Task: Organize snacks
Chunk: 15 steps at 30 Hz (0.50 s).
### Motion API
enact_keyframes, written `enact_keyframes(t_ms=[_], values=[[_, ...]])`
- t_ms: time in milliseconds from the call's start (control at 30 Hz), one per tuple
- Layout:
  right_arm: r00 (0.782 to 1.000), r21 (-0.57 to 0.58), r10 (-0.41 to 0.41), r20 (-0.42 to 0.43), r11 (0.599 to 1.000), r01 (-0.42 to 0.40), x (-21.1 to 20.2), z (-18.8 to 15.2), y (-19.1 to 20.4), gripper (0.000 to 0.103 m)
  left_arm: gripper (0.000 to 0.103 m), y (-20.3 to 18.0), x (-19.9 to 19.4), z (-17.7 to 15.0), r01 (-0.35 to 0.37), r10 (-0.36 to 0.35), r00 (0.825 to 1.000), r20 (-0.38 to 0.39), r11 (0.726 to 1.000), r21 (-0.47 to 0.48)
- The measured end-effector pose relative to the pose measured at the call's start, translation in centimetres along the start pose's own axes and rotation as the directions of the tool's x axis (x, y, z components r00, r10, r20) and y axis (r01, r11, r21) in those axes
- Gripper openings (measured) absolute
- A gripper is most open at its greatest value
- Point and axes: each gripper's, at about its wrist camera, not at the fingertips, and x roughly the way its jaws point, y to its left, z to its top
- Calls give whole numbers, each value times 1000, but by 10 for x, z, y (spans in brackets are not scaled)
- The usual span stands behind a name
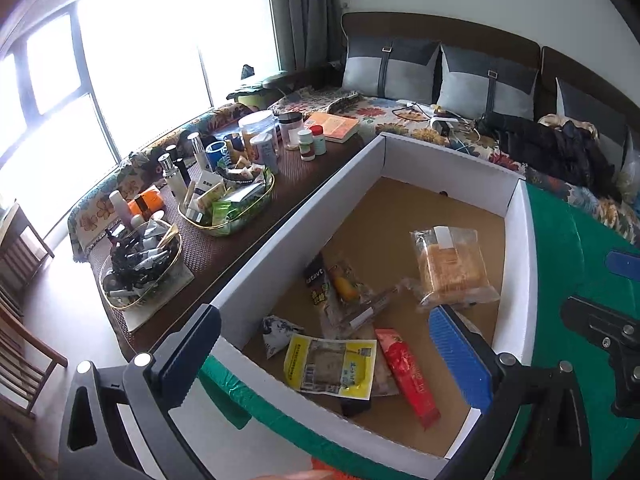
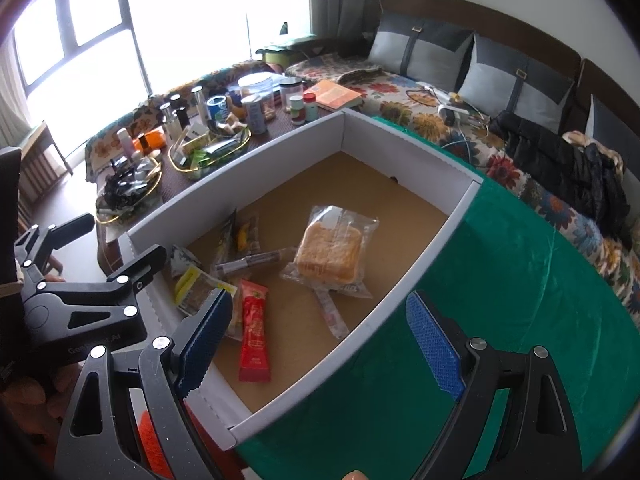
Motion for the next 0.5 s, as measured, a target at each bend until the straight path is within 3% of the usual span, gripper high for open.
enact_keyframes(t_ms=[500], values=[[1000, 17, 8, -13, 1000, -7, 9, 2, 1, 91, 103, 6, 3, 4, 43, -44, 999, -29, 998, -39]])
